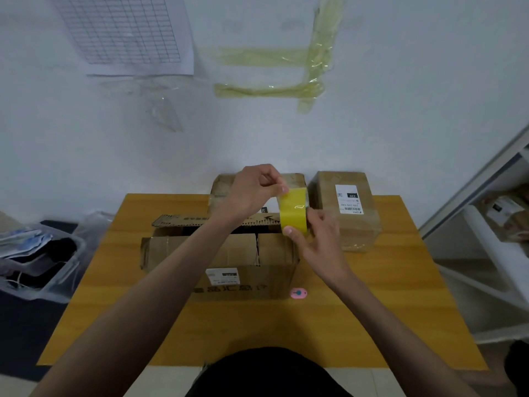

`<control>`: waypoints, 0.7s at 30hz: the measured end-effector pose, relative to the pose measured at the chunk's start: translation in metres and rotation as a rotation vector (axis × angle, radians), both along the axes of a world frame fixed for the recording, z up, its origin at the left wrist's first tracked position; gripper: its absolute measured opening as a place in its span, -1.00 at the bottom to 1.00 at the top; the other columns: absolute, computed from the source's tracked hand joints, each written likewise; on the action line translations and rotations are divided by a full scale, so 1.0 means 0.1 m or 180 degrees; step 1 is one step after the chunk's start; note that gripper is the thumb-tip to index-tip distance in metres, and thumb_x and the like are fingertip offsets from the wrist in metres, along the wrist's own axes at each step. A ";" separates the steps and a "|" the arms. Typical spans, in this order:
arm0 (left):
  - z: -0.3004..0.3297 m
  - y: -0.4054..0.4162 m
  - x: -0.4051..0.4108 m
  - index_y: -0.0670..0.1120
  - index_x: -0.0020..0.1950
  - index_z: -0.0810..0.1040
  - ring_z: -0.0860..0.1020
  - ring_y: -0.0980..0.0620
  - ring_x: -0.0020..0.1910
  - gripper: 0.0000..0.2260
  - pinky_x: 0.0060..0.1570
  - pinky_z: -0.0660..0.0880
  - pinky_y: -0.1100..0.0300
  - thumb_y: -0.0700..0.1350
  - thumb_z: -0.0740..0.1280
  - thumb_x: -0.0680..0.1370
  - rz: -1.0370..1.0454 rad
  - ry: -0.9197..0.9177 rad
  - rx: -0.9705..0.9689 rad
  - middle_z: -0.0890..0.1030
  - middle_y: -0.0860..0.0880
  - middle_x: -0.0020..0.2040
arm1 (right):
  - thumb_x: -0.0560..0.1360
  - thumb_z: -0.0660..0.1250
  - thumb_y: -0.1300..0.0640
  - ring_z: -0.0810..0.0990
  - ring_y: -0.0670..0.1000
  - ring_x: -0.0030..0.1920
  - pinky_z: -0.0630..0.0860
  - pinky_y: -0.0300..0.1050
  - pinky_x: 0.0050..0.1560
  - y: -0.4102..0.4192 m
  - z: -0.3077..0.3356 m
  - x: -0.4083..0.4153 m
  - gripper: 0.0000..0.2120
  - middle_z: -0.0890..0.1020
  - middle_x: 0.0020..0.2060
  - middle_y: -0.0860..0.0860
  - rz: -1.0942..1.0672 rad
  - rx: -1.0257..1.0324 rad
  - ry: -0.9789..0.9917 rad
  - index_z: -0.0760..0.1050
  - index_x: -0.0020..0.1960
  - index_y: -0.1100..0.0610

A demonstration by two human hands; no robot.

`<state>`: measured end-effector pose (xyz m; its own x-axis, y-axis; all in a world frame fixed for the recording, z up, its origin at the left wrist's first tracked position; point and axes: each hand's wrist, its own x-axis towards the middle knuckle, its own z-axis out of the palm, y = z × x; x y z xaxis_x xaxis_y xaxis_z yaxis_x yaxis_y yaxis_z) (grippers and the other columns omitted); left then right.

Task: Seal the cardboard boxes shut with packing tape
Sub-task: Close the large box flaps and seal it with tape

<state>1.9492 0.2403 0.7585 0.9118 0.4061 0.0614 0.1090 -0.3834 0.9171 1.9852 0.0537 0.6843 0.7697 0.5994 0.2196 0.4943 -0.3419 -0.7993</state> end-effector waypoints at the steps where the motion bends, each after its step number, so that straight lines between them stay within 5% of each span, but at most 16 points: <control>1: 0.01 -0.01 0.00 -0.15 -0.15 0.65 0.66 -0.01 -0.16 -0.93 0.05 0.62 -0.06 -0.23 0.52 0.48 0.0014 -0.0042 0.0004 0.71 -0.09 -0.20 | 0.58 0.30 -0.21 0.54 0.06 0.02 0.54 0.11 -0.01 -0.01 0.03 -0.05 -0.69 0.58 -0.08 -0.06 0.0191 0.0177 0.0145 0.48 0.12 0.01; 3: 0.04 -0.03 -0.01 -0.12 -0.18 0.64 0.64 -0.04 -0.19 -0.90 -0.02 0.61 -0.01 -0.23 0.53 0.48 0.0086 -0.0202 -0.0046 0.69 -0.10 -0.22 | 0.62 0.26 -0.17 0.67 0.13 -0.10 0.59 0.20 -0.12 -0.01 0.04 -0.09 -0.69 0.69 -0.14 0.02 0.0326 0.0414 0.0557 0.46 0.20 0.02; 8: 0.05 -0.11 -0.06 -0.14 -0.15 0.59 0.63 -0.09 -0.12 -0.90 -0.01 0.58 0.06 -0.20 0.48 0.52 0.0037 -0.0507 -0.0158 0.66 -0.17 -0.15 | 0.68 0.19 0.02 0.73 -0.01 -0.14 0.60 -0.12 -0.11 -0.02 0.09 -0.18 -0.81 0.74 -0.24 0.05 0.0076 0.0782 0.1090 0.47 0.12 0.13; 12: -0.04 -0.14 -0.10 -0.17 -0.05 0.50 0.62 -0.09 0.01 -0.91 0.09 0.57 0.09 -0.23 0.40 0.58 -0.0267 -0.0471 0.0084 0.61 -0.14 -0.07 | 0.66 0.21 -0.08 0.73 0.12 -0.08 0.61 0.02 0.03 0.09 0.06 -0.22 -0.70 0.73 -0.18 0.16 0.0105 0.0795 0.1630 0.47 0.13 0.15; 15: -0.17 -0.09 -0.16 -0.13 -0.09 0.48 0.60 -0.08 -0.05 -0.89 0.08 0.59 -0.03 -0.24 0.40 0.57 -0.0217 -0.0454 0.0319 0.55 -0.09 -0.08 | 0.52 0.26 -0.39 0.62 0.36 -0.05 0.53 0.32 0.01 0.16 -0.07 -0.21 -0.40 0.62 -0.10 0.37 -0.0064 0.0538 0.1711 0.40 -0.01 0.20; 18: -0.29 -0.11 -0.20 -0.13 -0.14 0.48 0.57 -0.06 -0.13 -0.87 -0.01 0.58 -0.06 -0.26 0.41 0.54 0.0010 -0.0492 0.0560 0.56 -0.06 -0.15 | 0.45 0.25 -0.47 0.65 0.31 -0.11 0.59 0.26 -0.11 0.21 -0.25 -0.17 -0.31 0.60 -0.08 0.39 -0.0145 0.0396 0.1687 0.34 -0.07 0.21; 21: -0.33 -0.12 -0.18 -0.14 -0.17 0.50 0.59 -0.03 -0.15 -0.87 -0.05 0.58 -0.02 -0.26 0.42 0.52 0.0126 -0.0592 0.0698 0.57 -0.01 -0.20 | 0.46 0.32 -0.41 0.69 0.31 -0.09 0.59 0.38 0.00 0.27 -0.25 -0.15 -0.31 0.62 -0.07 0.37 -0.0072 0.0490 0.1958 0.38 0.05 0.25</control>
<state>1.9316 0.2281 0.7254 0.8603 0.3997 0.3164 -0.0345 -0.5735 0.8185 1.9699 0.0804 0.6591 0.7947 0.5783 -0.1845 -0.0770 -0.2054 -0.9756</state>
